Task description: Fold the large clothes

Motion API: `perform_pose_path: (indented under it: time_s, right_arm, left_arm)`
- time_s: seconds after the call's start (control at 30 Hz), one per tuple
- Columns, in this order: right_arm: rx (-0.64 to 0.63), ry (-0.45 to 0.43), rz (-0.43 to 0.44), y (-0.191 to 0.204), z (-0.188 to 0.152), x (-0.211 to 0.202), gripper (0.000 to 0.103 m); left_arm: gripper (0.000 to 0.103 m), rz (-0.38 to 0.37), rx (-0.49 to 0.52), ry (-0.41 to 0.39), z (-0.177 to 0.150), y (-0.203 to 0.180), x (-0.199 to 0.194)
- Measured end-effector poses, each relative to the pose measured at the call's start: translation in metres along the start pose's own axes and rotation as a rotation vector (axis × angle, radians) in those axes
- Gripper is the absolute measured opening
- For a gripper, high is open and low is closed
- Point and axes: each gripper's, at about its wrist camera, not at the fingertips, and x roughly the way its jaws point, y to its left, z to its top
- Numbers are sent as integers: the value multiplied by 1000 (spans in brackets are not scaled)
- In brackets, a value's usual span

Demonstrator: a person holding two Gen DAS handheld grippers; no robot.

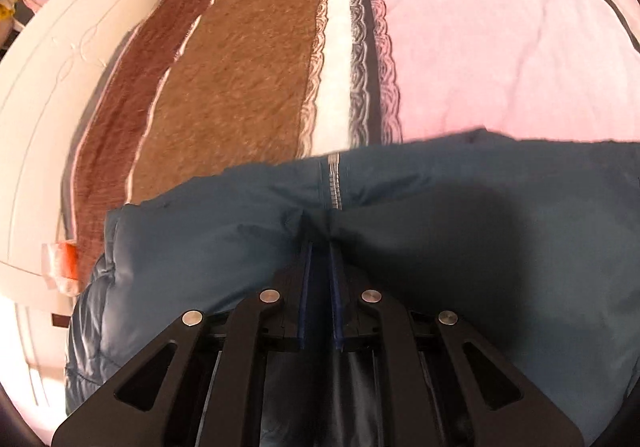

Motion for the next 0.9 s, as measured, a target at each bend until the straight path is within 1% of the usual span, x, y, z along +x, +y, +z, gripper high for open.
perform_pose_path:
  time_s: [0.1,0.17,0.27,0.33,0.37,0.43,0.47,0.5,0.57,0.6,0.63,0.7,0.77,0.9]
  right_arm:
    - [-17,-9,-24,2,3,3,11]
    - [0,-13,-14,-1,3,1,11]
    - [24,-34,16,-6,-1,-11,11]
    - [22,-56,68,-8,-9,-29,12]
    - [6,-72,79,-8,-14,-42,12]
    - [-42,-94,93,-6,-29,-65,12]
    - [-58,-98,98,-6,-37,-73,13]
    - [-80,-96,109,-7,-50,-83,13]
    - [-120,-82,128,-10,-82,-99,13]
    - [-129,-74,137,-12,-94,-102,13]
    - [-134,-56,139,-15,-108,-105,13]
    - [-138,-40,148,-21,-132,-111,13]
    - [-129,-36,160,-26,-154,-116,13]
    - [-94,15,204,-30,-177,-111,13]
  left_arm:
    - [54,-23,-34,6,2,4,2]
    - [57,-53,-68,9,3,7,1]
    - [57,-101,-136,21,5,17,2]
    - [61,-133,-197,40,5,25,4]
    - [62,-151,-255,62,6,31,7]
    - [63,-182,-351,72,5,40,13]
    - [63,-175,-375,75,5,42,16]
    - [63,-163,-374,80,4,42,18]
    - [56,-121,-342,73,2,36,21]
    - [43,-94,-319,69,1,33,22]
    - [34,-61,-288,69,1,29,23]
    - [26,-33,-261,77,2,27,25]
    - [23,-16,-242,71,3,23,24]
    - [19,1,-179,39,10,16,12]
